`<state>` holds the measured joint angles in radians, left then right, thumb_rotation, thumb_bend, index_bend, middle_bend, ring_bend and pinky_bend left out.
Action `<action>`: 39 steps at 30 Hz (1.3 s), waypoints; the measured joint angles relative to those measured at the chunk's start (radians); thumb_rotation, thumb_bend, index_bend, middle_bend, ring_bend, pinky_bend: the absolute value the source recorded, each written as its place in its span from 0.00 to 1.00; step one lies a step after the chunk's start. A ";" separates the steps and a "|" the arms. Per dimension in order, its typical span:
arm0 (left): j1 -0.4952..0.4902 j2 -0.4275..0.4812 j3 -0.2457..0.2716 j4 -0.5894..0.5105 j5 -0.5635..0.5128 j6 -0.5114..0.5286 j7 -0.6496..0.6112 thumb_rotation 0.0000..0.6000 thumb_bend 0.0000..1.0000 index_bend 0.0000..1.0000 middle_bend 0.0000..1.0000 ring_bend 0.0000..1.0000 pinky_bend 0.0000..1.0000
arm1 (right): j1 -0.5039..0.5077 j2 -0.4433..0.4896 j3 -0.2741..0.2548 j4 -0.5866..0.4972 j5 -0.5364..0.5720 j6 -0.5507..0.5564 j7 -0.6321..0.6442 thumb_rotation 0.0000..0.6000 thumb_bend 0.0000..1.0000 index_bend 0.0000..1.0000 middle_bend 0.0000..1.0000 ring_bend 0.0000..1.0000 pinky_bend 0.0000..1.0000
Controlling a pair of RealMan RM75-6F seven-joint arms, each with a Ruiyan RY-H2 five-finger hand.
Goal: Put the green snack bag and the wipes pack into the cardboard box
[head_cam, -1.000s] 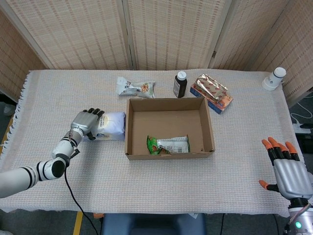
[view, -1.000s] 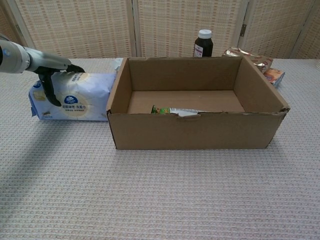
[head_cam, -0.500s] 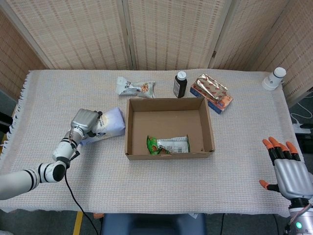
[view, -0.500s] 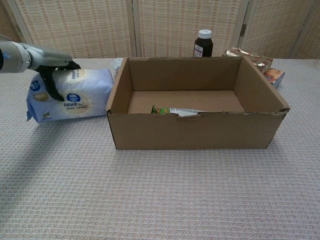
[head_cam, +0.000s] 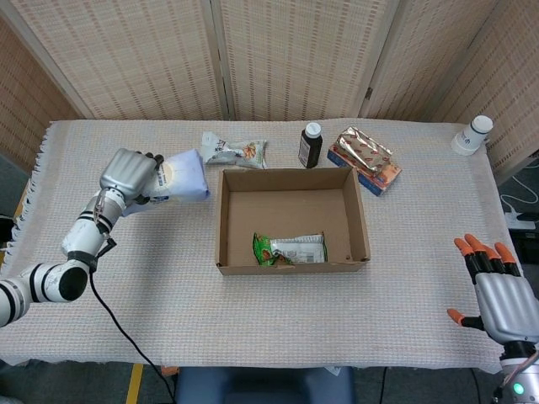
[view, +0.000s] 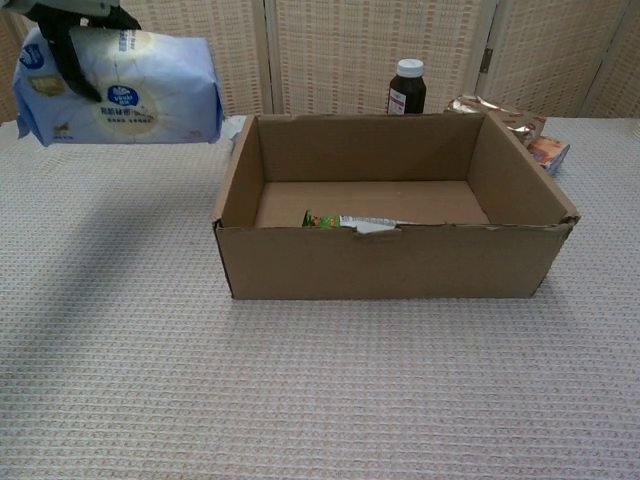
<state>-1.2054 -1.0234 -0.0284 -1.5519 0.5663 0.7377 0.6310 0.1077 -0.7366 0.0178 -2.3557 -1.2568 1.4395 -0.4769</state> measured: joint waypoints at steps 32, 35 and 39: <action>-0.317 -0.320 -0.189 -0.156 -0.170 0.291 0.113 1.00 0.36 0.75 0.88 0.81 0.90 | -0.017 0.041 -0.006 0.000 -0.017 0.001 0.054 1.00 0.00 0.07 0.01 0.00 0.00; -0.295 -0.378 -0.206 -0.122 -0.128 0.331 0.074 1.00 0.32 0.68 0.81 0.75 0.86 | -0.016 0.042 -0.005 0.000 -0.008 -0.002 0.052 1.00 0.00 0.07 0.01 0.00 0.00; -0.276 -0.397 -0.220 -0.115 -0.143 0.319 0.057 1.00 0.19 0.18 0.32 0.32 0.45 | -0.014 0.040 -0.005 0.000 -0.001 -0.005 0.045 1.00 0.00 0.07 0.01 0.00 0.00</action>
<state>-1.4814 -1.4200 -0.2483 -1.6668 0.4231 1.0565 0.6877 0.0936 -0.6965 0.0128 -2.3560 -1.2581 1.4344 -0.4316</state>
